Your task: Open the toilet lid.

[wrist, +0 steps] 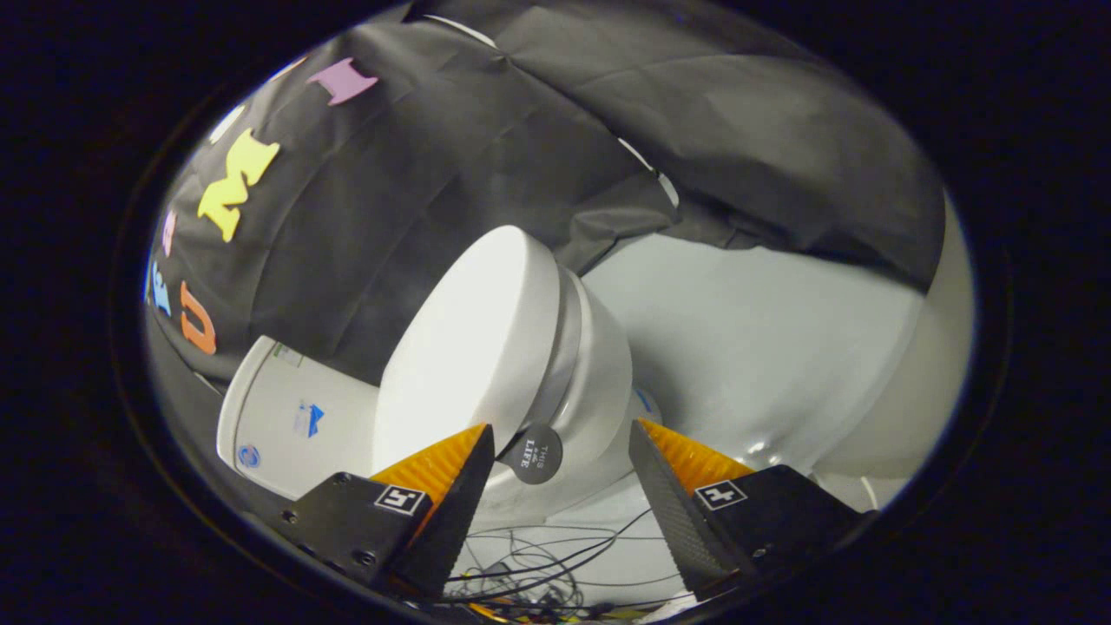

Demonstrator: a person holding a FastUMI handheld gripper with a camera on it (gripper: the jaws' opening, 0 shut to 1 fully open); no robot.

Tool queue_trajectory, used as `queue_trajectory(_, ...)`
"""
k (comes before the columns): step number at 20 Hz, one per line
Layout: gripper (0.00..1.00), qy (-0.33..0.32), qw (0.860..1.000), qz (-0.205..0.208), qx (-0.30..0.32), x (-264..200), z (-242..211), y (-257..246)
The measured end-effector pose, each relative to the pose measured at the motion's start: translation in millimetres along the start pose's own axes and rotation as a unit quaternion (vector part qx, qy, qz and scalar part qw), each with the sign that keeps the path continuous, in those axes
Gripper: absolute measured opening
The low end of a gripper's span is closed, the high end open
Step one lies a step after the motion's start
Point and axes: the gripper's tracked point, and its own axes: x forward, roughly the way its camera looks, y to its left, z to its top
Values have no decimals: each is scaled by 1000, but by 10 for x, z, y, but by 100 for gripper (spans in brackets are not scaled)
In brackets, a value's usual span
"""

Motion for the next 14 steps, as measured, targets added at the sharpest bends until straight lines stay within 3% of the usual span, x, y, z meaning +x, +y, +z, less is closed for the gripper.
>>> queue_trajectory(3,95,16,999,9,43,81,-59,-2)
queue_trajectory(6,81,26,996,23,79,134,-85,46)
queue_trajectory(13,61,47,991,50,117,198,-154,173)
queue_trajectory(14,54,52,990,51,121,222,-176,180)
